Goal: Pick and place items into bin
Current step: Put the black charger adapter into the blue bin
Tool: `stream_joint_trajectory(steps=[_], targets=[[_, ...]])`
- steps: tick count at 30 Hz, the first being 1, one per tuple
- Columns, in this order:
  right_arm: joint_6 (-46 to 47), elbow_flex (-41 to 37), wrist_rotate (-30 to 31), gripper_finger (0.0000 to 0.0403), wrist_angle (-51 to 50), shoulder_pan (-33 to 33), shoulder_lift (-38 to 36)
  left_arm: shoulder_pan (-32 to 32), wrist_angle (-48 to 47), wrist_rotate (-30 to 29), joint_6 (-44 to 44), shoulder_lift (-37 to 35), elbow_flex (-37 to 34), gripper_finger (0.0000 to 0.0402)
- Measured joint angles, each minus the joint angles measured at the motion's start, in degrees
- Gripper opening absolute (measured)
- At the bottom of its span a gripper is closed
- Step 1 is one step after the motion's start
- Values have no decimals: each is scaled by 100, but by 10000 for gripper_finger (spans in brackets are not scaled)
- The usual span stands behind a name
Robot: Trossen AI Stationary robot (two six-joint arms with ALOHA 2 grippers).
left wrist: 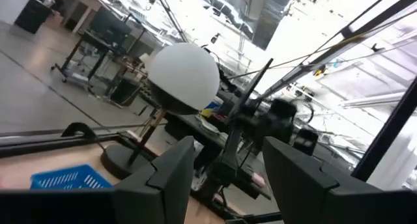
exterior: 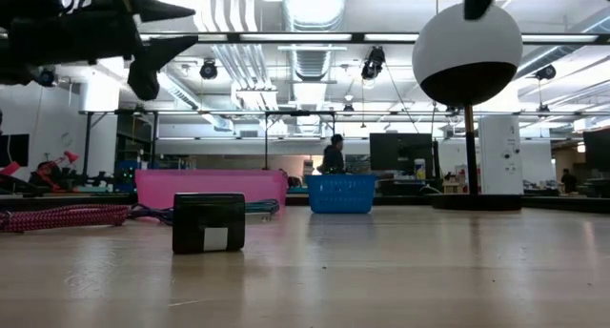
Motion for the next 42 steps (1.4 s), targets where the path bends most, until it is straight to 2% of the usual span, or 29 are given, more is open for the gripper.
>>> stream_joint_trajectory(steps=[5, 8, 11, 15, 17, 20, 24, 27, 31, 34, 38, 42], targets=[[185, -584, 642, 9, 29, -19, -637, -3, -361, 282, 132, 634, 865, 169], [145, -778, 640, 8, 18, -7, -940, -9, -1094, 590, 337, 1097, 1599, 169], [-54, -843, 648, 8, -6, -15, -1218, -29, -2206, 914, 263, 1550, 2427, 169], [-339, -812, 643, 9, 78, -10, -1647, -204, -4516, 1499, -98, 2033, 3747, 167], [-407, -773, 646, 9, 60, -12, -1828, -334, -5593, 1525, -114, 2296, 4401, 166], [-570, -757, 641, 9, -83, -11, -2013, -541, -6728, 1496, 53, 2725, 5294, 166], [-569, -762, 642, 9, -427, -11, -2152, -850, -7693, 1410, 394, 3330, 6358, 166], [-528, -762, 641, 9, -754, -11, -2159, -1144, -8258, 1144, 967, 3814, 7002, 166], [-524, -762, 634, 9, -1027, -11, -2143, -1484, -8734, 685, 1504, 4342, 7572, 166], [-511, -762, 630, 9, -1221, -11, -2133, -1661, -8750, 640, 1625, 4636, 7715, 169], [-510, -762, 626, 9, -1312, -11, -2136, -1808, -8758, 689, 1017, 4989, 7730, 188], [-512, -762, 626, 9, -1425, -11, -2131, -1908, -8766, 772, 710, 5299, 7725, 231]])
